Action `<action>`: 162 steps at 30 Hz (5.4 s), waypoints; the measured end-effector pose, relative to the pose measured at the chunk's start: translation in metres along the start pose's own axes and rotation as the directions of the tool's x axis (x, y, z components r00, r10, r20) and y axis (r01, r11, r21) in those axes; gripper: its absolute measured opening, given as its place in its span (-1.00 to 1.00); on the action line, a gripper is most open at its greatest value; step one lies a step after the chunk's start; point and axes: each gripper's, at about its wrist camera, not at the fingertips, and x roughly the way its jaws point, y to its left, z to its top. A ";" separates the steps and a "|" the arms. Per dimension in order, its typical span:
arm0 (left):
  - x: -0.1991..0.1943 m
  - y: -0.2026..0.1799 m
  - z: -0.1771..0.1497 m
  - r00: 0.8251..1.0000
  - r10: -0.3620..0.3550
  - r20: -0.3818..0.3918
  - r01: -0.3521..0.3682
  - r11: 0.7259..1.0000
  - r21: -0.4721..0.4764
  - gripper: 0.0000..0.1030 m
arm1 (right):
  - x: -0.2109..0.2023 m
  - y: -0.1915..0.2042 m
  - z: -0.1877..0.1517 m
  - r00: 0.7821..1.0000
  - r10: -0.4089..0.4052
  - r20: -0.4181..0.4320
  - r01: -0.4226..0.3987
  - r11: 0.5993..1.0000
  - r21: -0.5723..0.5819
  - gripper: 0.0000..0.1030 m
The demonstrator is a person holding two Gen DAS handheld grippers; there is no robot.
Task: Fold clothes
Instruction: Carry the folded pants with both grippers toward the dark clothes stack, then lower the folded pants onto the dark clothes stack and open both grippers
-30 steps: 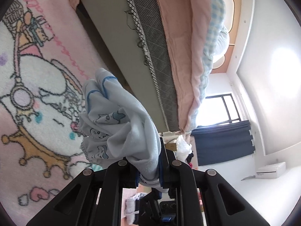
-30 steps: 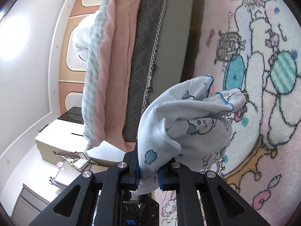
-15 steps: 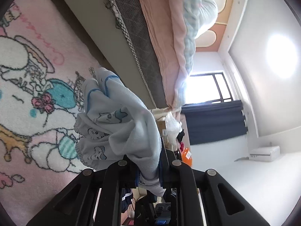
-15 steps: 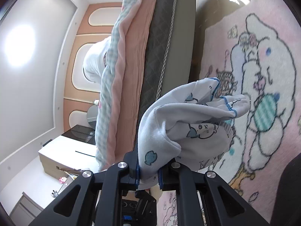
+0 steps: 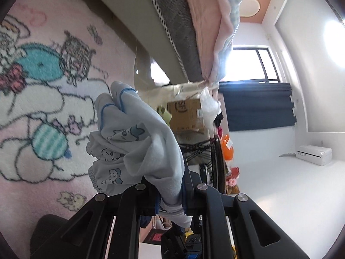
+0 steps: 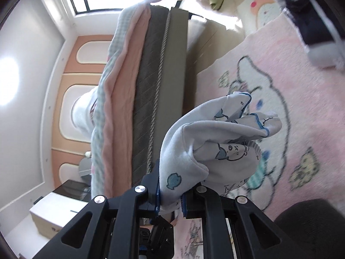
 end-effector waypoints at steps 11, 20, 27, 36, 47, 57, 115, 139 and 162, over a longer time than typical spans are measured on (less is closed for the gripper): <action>0.076 -0.008 -0.034 0.988 0.012 -0.154 -0.013 1.000 -0.005 -0.77 | -0.047 -0.021 0.054 0.979 -0.174 0.104 0.173 0.985 0.016 -0.77; 0.118 -0.013 -0.057 0.972 0.027 -0.231 -0.027 1.000 0.003 -0.77 | -0.069 -0.036 0.078 0.953 -0.275 0.129 0.270 0.961 0.053 -0.77; 0.157 -0.033 -0.069 0.952 0.024 -0.305 -0.016 1.000 0.027 -0.77 | -0.090 -0.029 0.100 0.927 -0.332 0.172 0.327 0.943 0.059 -0.77; 0.207 -0.066 -0.085 0.922 -0.006 -0.386 0.039 0.996 0.077 -0.77 | -0.122 -0.017 0.134 0.900 -0.365 0.238 0.358 0.931 0.071 -0.77; 0.271 -0.085 -0.101 0.869 -0.019 -0.494 0.075 0.993 0.094 -0.77 | -0.153 -0.016 0.177 0.868 -0.370 0.332 0.348 0.929 0.126 -0.77; 0.337 -0.096 -0.112 0.819 -0.024 -0.573 0.104 0.989 0.108 -0.77 | -0.161 -0.028 0.224 0.822 -0.418 0.388 0.391 0.908 0.151 -0.77; 0.403 -0.027 -0.127 0.718 -0.004 -0.696 0.071 0.995 0.067 -0.77 | -0.133 -0.109 0.247 0.719 -0.654 0.234 0.628 0.756 0.183 -0.76; 0.349 0.014 -0.121 0.755 0.137 -0.641 -0.052 0.987 0.150 -0.77 | -0.131 -0.128 0.188 0.731 -0.657 0.186 0.621 0.753 0.216 -0.73; 0.328 0.034 -0.118 0.747 0.340 -0.572 -0.237 0.939 0.249 -0.60 | -0.142 -0.152 0.148 0.629 -0.767 0.128 0.690 0.627 0.362 -0.25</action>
